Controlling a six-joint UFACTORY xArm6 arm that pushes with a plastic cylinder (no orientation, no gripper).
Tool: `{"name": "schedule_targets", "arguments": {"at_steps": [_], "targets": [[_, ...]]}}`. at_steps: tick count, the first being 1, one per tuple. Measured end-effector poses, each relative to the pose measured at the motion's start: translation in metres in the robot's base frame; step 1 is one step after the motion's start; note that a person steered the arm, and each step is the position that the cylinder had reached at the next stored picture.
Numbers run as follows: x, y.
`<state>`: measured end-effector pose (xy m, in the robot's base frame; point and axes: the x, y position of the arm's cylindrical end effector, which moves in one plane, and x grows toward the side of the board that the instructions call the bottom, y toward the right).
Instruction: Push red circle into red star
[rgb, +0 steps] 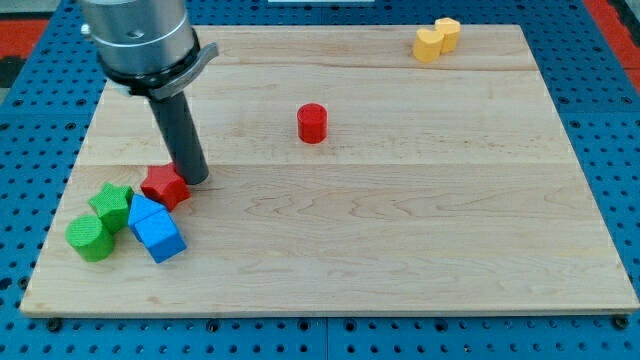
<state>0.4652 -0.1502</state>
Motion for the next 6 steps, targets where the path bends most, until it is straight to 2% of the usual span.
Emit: {"name": "schedule_targets", "arguments": {"at_steps": [1, 2, 3, 4, 5, 6], "targets": [[-0.007, 0.082], [-0.033, 0.211], [-0.092, 0.232], [-0.110, 0.193], [-0.106, 0.113], [-0.076, 0.050]]}}
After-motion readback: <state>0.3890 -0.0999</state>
